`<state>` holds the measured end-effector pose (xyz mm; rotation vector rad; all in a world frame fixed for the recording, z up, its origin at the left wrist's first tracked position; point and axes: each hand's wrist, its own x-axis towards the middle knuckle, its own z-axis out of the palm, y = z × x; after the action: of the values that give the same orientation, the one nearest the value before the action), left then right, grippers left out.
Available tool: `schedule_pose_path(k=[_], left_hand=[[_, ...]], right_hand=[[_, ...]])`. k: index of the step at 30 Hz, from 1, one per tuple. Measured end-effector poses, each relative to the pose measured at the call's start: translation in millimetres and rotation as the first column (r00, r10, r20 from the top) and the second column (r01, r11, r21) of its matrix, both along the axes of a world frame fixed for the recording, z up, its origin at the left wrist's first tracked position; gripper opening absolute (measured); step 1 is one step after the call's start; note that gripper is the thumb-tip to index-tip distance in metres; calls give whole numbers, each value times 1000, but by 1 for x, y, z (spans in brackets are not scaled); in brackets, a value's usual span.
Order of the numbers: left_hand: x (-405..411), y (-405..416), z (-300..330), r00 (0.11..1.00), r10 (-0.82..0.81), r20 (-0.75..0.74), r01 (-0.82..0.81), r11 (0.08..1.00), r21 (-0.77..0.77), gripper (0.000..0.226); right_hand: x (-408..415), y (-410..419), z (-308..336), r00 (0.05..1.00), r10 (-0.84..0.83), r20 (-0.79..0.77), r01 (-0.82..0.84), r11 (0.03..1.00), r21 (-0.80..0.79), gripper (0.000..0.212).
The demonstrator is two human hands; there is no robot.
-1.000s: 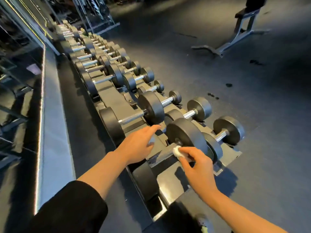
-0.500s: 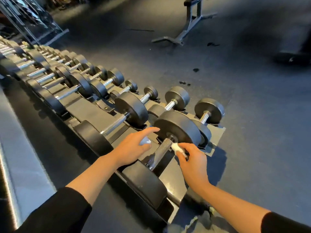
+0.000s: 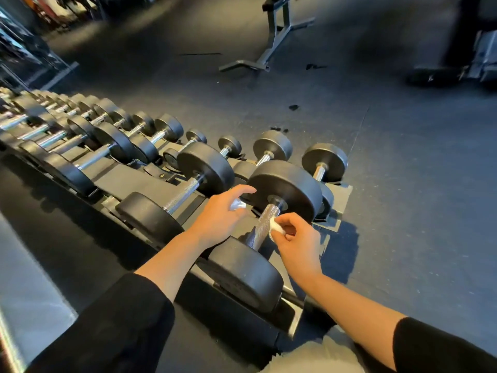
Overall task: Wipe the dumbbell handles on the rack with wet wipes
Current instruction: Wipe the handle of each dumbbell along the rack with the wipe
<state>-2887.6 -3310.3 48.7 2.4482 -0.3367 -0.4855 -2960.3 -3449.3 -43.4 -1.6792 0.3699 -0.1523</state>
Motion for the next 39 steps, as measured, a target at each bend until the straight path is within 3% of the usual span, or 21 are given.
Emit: schedule_pose_path(k=[7,13,15,17,19,21,24,29,35,39], left_hand=[[-2,-1,1,1000,-8,19,8,1000,3,42],[-5,-3,3,1000,-16,2,16,999,41,44],[-6,-2,3,1000,-25,-10,25,998,52,43],[-6,-1,3,1000,-24,-11,24,998,53,43],[-6,-1,3,1000,-4,-5,4,998,61,42],[-6,0,2,1000,18,1,-18,997,76,43],[-6,-1,1,999,41,3,-41,995,88,43],[-5,-2,0,998,66,17,-67,992,110,43],[-4,-3,0,996,92,20,-94,988,121,42],[-5,-3,-4,995,102,21,-104,987,122,43]], right_hand=[[-16,0,3,992,127,-1,-125,977,173,18],[-25,-3,10,931,365,21,-353,881,316,13],[-24,-7,15,935,353,33,-347,895,281,13],[-18,-10,17,980,196,41,-201,961,188,16],[-8,-15,18,998,1,65,-1,1000,8,19],[5,-18,17,995,-47,89,62,983,-174,24],[18,-17,16,995,43,91,-12,949,-315,27],[17,-12,10,976,175,129,-118,925,-360,26],[3,-12,9,917,346,200,-270,905,-328,27],[-8,-13,9,832,535,147,-491,833,-254,26]])
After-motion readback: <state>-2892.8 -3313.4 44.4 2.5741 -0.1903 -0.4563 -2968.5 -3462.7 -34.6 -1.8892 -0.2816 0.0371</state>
